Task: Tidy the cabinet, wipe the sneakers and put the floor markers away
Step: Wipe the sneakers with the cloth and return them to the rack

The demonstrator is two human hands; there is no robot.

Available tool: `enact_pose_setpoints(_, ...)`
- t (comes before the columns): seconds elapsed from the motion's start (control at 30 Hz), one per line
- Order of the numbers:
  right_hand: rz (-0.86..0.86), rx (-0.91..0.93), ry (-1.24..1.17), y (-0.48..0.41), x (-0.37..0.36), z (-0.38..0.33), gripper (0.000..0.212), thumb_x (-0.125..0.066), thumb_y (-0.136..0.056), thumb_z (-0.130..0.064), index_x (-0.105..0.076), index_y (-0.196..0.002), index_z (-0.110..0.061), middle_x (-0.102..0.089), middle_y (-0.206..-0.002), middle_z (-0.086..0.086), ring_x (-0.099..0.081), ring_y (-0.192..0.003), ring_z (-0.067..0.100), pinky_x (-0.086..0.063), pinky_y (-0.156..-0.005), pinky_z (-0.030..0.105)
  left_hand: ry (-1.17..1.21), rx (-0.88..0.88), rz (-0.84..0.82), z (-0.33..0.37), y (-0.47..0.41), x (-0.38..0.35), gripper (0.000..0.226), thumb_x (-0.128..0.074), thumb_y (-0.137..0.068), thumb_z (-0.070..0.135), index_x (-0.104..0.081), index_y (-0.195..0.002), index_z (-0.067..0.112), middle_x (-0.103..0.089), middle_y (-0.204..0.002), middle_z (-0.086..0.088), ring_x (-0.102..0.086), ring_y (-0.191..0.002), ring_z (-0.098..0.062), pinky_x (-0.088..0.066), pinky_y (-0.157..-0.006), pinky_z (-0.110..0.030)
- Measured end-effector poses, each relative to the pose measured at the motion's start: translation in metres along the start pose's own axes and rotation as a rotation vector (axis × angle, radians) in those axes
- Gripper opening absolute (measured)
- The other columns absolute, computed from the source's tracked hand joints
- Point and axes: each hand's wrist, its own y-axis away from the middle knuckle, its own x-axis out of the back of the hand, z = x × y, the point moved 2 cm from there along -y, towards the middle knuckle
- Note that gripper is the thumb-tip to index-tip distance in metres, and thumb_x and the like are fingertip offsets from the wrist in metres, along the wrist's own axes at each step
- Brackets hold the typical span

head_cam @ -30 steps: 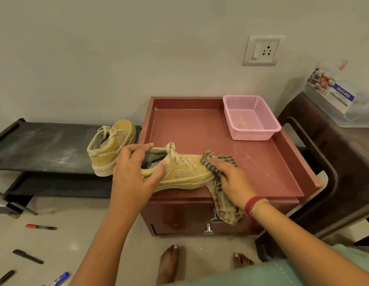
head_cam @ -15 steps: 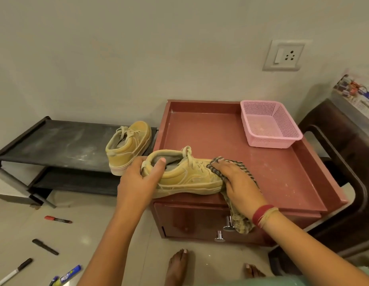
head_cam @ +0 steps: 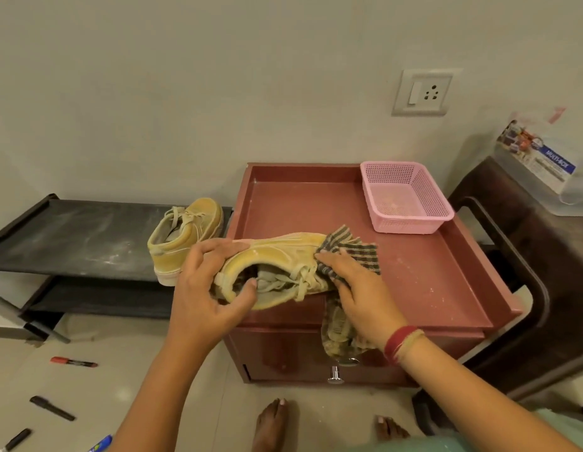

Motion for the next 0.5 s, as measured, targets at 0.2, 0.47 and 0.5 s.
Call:
enact_pose_setpoints(0.2,0.052,-0.077,0.114,-0.013,0.005,0.017,0.053,-0.04,-0.09,0.005,-0.049,-0.134,-0.024,-0.038,-0.146,-0.003,-0.028,-0.139,0.015,-0.018,-0.111,0.02,0.075,0.086,0.003,-0.003,-0.004,-0.005,0.043,-0.058,-0.078,0.047,-0.066,-0.114,0.025,-0.057,-0.116,0.003,-0.05,-0.113,-0.003,-0.04,-0.093,-0.014)
enact_pose_setpoints(0.47,0.113,-0.083,0.076,-0.014,0.003,0.023,0.054,-0.036,-0.085,0.006,-0.054,-0.129,-0.019,-0.048,-0.139,0.002,-0.038,-0.13,0.01,-0.02,-0.109,0.017,0.023,0.132,0.059,-0.004,-0.002,-0.006,0.041,-0.047,-0.084,0.053,-0.063,-0.114,0.03,-0.058,-0.112,0.011,-0.048,-0.107,0.008,-0.036,-0.083,-0.012)
enact_pose_setpoints(0.5,0.065,-0.021,0.08,-0.011,-0.002,0.013,0.054,-0.034,-0.083,0.002,-0.056,-0.128,-0.017,-0.049,-0.137,0.002,-0.038,-0.129,0.01,-0.02,-0.109,0.018,0.016,0.125,0.056,-0.003,-0.002,-0.005,0.042,-0.048,-0.084,0.052,-0.064,-0.114,0.028,-0.059,-0.112,0.01,-0.049,-0.107,0.005,-0.037,-0.083,-0.013)
